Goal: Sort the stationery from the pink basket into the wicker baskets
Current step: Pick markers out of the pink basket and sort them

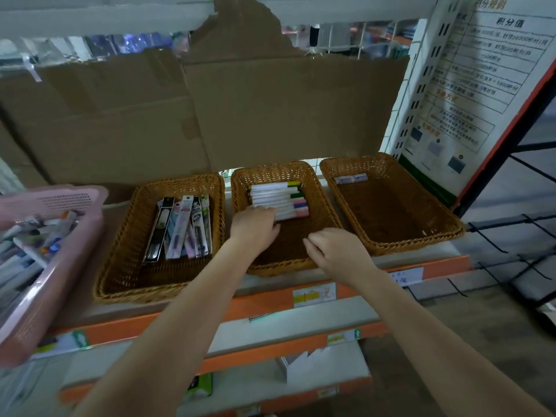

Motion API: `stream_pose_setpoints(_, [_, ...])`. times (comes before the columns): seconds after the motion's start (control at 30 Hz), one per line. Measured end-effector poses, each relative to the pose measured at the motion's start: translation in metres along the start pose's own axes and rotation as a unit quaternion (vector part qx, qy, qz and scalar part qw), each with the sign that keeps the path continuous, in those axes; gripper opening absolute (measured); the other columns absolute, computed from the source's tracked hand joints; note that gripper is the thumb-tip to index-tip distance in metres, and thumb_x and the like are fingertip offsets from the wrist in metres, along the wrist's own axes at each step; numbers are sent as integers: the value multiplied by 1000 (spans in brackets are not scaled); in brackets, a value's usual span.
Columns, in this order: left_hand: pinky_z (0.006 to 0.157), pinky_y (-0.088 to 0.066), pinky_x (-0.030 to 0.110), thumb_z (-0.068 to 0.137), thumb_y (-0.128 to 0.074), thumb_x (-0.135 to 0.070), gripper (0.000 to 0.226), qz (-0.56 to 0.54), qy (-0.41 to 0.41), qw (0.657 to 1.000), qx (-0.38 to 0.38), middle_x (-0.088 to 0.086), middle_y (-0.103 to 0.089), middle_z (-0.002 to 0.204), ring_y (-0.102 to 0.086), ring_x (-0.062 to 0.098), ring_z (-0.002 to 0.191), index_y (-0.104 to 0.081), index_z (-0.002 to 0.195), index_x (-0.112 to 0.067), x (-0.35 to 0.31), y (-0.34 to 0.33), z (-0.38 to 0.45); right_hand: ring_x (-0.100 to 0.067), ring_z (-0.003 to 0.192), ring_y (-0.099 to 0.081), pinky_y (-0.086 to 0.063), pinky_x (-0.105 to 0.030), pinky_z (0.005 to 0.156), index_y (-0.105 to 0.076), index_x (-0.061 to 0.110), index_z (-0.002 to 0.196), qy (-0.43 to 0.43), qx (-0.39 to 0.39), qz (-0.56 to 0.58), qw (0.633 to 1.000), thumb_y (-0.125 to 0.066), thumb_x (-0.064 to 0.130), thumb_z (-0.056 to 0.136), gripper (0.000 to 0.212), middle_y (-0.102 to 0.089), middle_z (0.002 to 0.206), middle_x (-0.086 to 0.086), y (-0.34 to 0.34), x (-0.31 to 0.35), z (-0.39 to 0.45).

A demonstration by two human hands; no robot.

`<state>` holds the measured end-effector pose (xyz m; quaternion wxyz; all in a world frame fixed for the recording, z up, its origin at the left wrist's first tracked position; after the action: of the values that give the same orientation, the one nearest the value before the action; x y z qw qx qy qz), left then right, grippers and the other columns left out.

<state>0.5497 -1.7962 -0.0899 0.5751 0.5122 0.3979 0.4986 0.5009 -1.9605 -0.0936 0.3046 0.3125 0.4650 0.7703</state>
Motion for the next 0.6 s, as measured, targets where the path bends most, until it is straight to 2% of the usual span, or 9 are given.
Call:
stream_pose_setpoints(0.13, [59, -41, 29, 97, -45, -36, 25, -44, 48, 997, -31, 3, -63, 94, -59, 21, 84, -60, 101, -17, -11, 15, -33, -15, 65, -42, -29, -28, 58, -43, 12, 68, -18, 75, 8, 997, -39, 24, 101, 35, -43, 64, 1, 4, 2, 4])
stream_pose_setpoints(0.23, [61, -44, 29, 96, -46, -36, 26, -91, 75, 991, -65, 4, -64, 95, -60, 22, 88, -62, 106, -17, -20, 29, -57, -16, 64, -44, -32, -30, 56, -43, 13, 68, -41, 120, 20, 992, -39, 27, 101, 36, -40, 64, 3, 13, 7, 7])
stream_pose_setpoints(0.4, [66, -41, 31, 95, -48, -33, 27, -103, 92, 985, -102, 6, -64, 103, -58, 26, 97, -62, 109, -14, -25, 53, -89, -19, 64, -51, -38, -32, 54, -52, 12, 75, -39, 70, 22, 997, -42, 26, 99, 29, -53, 71, -4, 34, 32, 13])
stream_pose_setpoints(0.5, [65, -41, 32, 95, -48, -31, 25, -55, 85, 989, -107, 5, -63, 101, -57, 26, 98, -61, 108, -15, -16, 71, -101, -20, 65, -52, -38, -32, 54, -52, 11, 77, -40, 68, 17, 997, -42, 25, 98, 27, -54, 75, -5, 41, 49, 21])
stream_pose_setpoints(0.6, [63, -42, 32, 96, -45, -30, 23, 7, 72, 993, -94, 4, -63, 100, -57, 24, 95, -61, 102, -16, 2, 90, -110, -18, 70, -55, -40, -30, 56, -58, 11, 90, -39, 82, -5, 996, -41, 24, 98, 23, -58, 81, -5, 44, 67, 28])
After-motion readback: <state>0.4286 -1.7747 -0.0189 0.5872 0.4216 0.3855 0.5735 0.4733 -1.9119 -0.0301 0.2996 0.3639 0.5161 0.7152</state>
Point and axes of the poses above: each hand's wrist, its own z-axis towards the middle knuckle, its own y-axis out of the back of the hand, x = y × z, the point moved 3 cm from there along z, towards the middle knuckle
